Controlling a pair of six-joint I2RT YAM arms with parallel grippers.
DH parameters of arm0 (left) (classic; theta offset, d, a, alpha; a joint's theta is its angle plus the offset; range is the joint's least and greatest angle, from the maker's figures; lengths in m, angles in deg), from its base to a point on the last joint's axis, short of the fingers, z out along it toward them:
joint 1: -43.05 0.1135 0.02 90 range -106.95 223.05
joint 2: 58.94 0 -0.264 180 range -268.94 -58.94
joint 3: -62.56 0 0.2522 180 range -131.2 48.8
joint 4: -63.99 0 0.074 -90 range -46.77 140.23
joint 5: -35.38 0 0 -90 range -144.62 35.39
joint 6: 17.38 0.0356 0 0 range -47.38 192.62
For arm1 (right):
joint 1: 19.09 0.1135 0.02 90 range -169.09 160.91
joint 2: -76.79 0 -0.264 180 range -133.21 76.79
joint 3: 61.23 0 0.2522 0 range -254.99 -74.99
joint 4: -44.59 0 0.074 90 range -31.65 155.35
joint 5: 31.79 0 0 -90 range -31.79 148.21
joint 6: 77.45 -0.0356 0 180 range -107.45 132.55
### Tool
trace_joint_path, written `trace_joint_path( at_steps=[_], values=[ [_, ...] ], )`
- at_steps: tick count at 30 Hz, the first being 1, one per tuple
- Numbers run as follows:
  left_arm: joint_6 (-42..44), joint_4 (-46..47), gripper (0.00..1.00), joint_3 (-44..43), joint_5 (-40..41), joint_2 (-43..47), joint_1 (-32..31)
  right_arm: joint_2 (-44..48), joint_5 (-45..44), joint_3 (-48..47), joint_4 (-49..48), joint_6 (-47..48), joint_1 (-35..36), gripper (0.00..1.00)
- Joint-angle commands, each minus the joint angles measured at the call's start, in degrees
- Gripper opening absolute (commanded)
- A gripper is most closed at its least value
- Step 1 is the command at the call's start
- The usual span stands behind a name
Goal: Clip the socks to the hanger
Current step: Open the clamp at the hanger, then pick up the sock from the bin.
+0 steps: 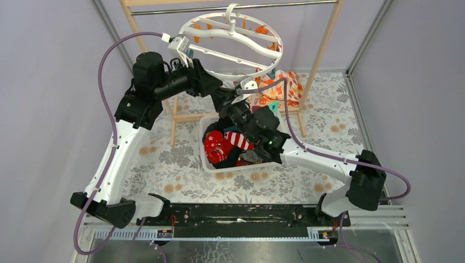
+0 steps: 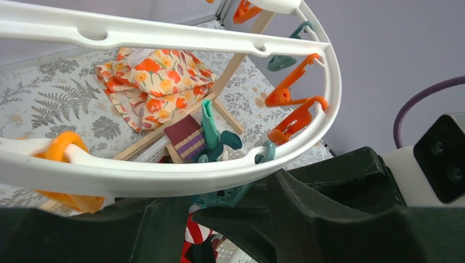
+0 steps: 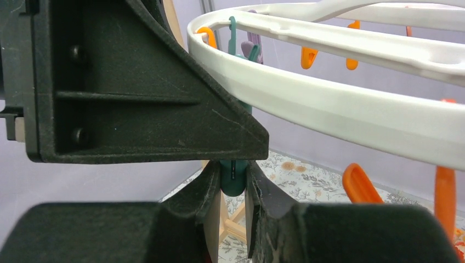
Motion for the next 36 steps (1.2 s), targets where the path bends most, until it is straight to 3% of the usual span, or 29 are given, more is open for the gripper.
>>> trace_joint_path(
  at_steps=[1, 5, 11, 12, 14, 16, 17, 21, 23, 29, 33, 36],
  values=[
    [-3.6, 9.9, 0.52, 1.5, 1.9, 1.3, -0.2, 0.0, 1.4, -1.8, 1.7, -0.2, 2.2, 0.0],
    [-6.4, 12.8, 0.4, 3.7, 2.6, 1.9, 0.2, 0.3, 1.4, -1.9, 2.3, -0.8, 2.2, 0.0],
    [-7.3, 14.3, 0.36, 4.1, 2.9, 2.5, 0.3, 0.3, 2.0, -2.7, 4.1, -1.1, 2.3, 0.0],
    [-7.5, 14.7, 0.33, 4.1, 2.9, 2.7, 0.4, 0.4, 2.0, -2.7, 4.3, -1.1, 2.3, 0.0],
    [-7.6, 15.2, 0.17, 4.2, 3.6, 3.1, 0.3, 0.8, 2.0, -2.8, 4.9, -2.5, 2.3, 0.03],
    [-7.5, 15.1, 0.01, 4.9, 4.9, 3.6, 0.3, 1.4, 1.4, -2.9, 6.0, -3.4, 2.3, 0.35],
    [-7.1, 14.7, 0.0, 5.2, 5.3, 3.8, 0.3, 1.9, 0.9, -2.9, 6.6, -3.7, 2.3, 0.44],
    [-5.4, 12.7, 0.0, 5.5, 5.5, 4.2, 0.4, 5.5, -2.2, -1.6, 11.6, -5.2, 2.3, 0.72],
    [-4.6, 11.9, 0.0, 5.5, 4.9, 4.4, 0.5, 8.4, -3.3, 1.2, 14.2, -6.0, 2.3, 0.81],
    [-1.5, 8.1, 0.0, 2.9, 4.9, 3.7, 0.4, 17.9, -5.0, 9.2, 28.2, -11.8, 2.3, 0.88],
    [0.1, 7.1, 0.0, 2.4, 6.1, 4.1, 0.4, 21.5, -5.3, 12.2, 39.4, -17.8, 2.3, 0.85],
    [1.0, 6.1, 0.0, 1.5, 6.6, 3.9, 0.4, 22.4, -4.4, 15.1, 42.4, -19.7, 2.3, 0.81]
  ],
)
